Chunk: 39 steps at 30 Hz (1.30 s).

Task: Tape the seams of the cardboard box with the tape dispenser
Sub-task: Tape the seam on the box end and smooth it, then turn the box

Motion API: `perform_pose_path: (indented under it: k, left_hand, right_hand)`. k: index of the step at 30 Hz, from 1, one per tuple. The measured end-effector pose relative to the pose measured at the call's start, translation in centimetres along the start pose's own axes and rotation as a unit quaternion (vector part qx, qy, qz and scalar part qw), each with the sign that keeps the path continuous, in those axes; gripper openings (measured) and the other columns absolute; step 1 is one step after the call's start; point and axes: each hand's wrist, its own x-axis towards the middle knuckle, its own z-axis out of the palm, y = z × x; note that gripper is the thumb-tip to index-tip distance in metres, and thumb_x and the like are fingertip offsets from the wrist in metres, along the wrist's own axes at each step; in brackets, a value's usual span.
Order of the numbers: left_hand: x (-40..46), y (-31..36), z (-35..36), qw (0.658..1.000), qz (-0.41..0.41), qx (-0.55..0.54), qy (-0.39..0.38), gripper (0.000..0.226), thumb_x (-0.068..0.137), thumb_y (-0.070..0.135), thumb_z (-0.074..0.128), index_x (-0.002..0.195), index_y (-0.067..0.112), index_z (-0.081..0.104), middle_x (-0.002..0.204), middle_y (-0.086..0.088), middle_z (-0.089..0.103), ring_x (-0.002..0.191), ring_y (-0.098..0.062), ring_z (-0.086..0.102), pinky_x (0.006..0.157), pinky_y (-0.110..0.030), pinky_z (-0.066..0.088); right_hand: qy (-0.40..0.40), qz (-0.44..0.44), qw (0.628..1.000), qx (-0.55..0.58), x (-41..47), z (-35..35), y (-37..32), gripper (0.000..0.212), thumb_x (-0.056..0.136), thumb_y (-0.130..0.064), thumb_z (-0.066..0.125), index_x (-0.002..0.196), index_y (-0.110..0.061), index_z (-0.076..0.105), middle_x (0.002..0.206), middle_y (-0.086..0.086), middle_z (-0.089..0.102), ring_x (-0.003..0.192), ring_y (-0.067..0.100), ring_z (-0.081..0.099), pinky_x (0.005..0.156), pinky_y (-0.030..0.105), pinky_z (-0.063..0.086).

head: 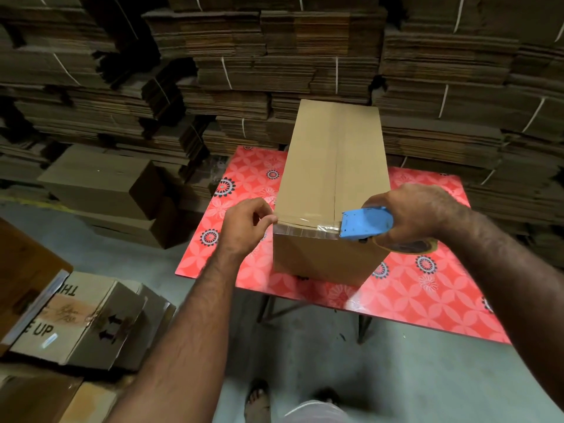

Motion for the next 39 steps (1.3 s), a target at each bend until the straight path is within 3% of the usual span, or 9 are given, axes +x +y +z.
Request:
perform_pose_path:
  k: [6,10,17,19,22,25,30,35,39]
  left_hand:
    - [-0.8,-0.5,0.0,0.989,-0.080,-0.116,-0.035,0.013,0.077,0.007,0.082,0.085,0.013,0.073,0.074,0.000,0.072,0.068,-0.020,0.070,0.068,-0.035,0.060]
    - [-1.8,-0.3,0.6,0.984,-0.114,-0.136,-0.028,0.025,0.073,0.002,0.082,0.090,0.016,0.069,0.082,0.002,0.070,0.070,-0.025,0.069,0.069,-0.036,0.061]
    - [0.5,-1.5,0.0,0.997,0.027,0.010,-0.077,0.036,0.072,0.021,0.086,0.097,0.018,0.060,0.084,0.004,0.064,0.071,-0.014,0.064,0.068,-0.036,0.056]
    - [1.0,-1.8,-0.2,0.991,0.095,0.054,-0.081,0.046,0.073,0.026,0.086,0.111,0.021,0.061,0.105,0.004,0.061,0.090,-0.015,0.062,0.077,-0.037,0.056]
    - [1.5,-1.8,0.1,0.974,0.187,0.057,-0.111,0.060,0.080,0.028,0.081,0.134,0.020,0.058,0.141,-0.002,0.053,0.130,-0.021,0.051,0.106,-0.037,0.045]
    - [1.7,0.1,1.8,0.958,0.237,0.079,-0.138,0.054,0.094,0.036,0.062,0.144,0.020,0.050,0.155,-0.003,0.042,0.145,-0.023,0.035,0.115,-0.040,0.030]
    - [0.7,1.6,5.0,0.924,0.229,0.247,-0.179,0.060,0.101,0.047,0.013,0.153,0.025,0.032,0.162,0.007,0.026,0.149,-0.014,0.025,0.117,-0.048,0.022]
    - [2.2,-0.8,3.9,0.912,0.217,0.295,-0.184,0.055,0.103,0.044,0.019,0.155,0.028,0.028,0.162,0.012,0.025,0.148,-0.012,0.026,0.115,-0.055,0.022]
    - [3.8,-3.0,1.6,0.910,0.192,0.318,-0.183,0.056,0.102,0.050,0.019,0.154,0.032,0.027,0.161,0.015,0.024,0.148,-0.011,0.025,0.114,-0.061,0.019]
  right_hand:
    - [0.000,0.016,1.000,-0.012,0.2,0.1,-0.1,0.073,0.072,-0.067,0.067,0.137,-0.041,0.049,0.091,-0.017,0.051,0.083,0.010,0.052,0.061,0.026,0.040]
    - [-0.009,0.029,0.999,-0.014,0.4,0.2,-0.3,0.073,0.072,-0.067,0.067,0.138,-0.042,0.047,0.092,-0.018,0.051,0.083,0.009,0.052,0.060,0.025,0.041]
    - [-0.015,0.035,0.999,-0.020,1.0,0.5,-0.2,0.075,0.070,-0.069,0.067,0.138,-0.042,0.048,0.091,-0.018,0.051,0.082,0.010,0.053,0.061,0.026,0.043]
    - [-0.018,0.037,0.999,-0.021,1.0,0.4,-0.2,0.075,0.070,-0.069,0.066,0.137,-0.042,0.048,0.090,-0.018,0.050,0.082,0.010,0.052,0.062,0.026,0.043]
    - [-0.013,0.033,0.999,-0.020,0.8,0.2,-0.1,0.074,0.070,-0.072,0.064,0.137,-0.045,0.046,0.090,-0.016,0.052,0.082,0.012,0.052,0.066,0.028,0.047]
    - [-0.022,0.031,0.999,-0.020,0.7,0.1,-0.1,0.074,0.071,-0.074,0.063,0.137,-0.050,0.040,0.089,-0.014,0.051,0.079,0.014,0.052,0.065,0.028,0.049]
    - [-0.033,0.039,0.998,-0.023,0.7,0.1,-0.2,0.076,0.071,-0.072,0.065,0.138,-0.053,0.036,0.090,-0.013,0.049,0.081,0.014,0.051,0.067,0.030,0.050]
    - [-0.034,0.033,0.999,0.012,2.0,-0.3,-1.3,0.087,0.061,-0.080,0.064,0.136,-0.059,0.025,0.091,-0.006,0.056,0.079,0.021,0.052,0.074,0.038,0.053]
    - [-0.012,0.009,1.000,0.001,3.8,-1.1,-3.7,0.085,0.061,-0.093,0.053,0.135,-0.056,0.032,0.101,-0.003,0.064,0.087,0.023,0.058,0.066,0.033,0.043]
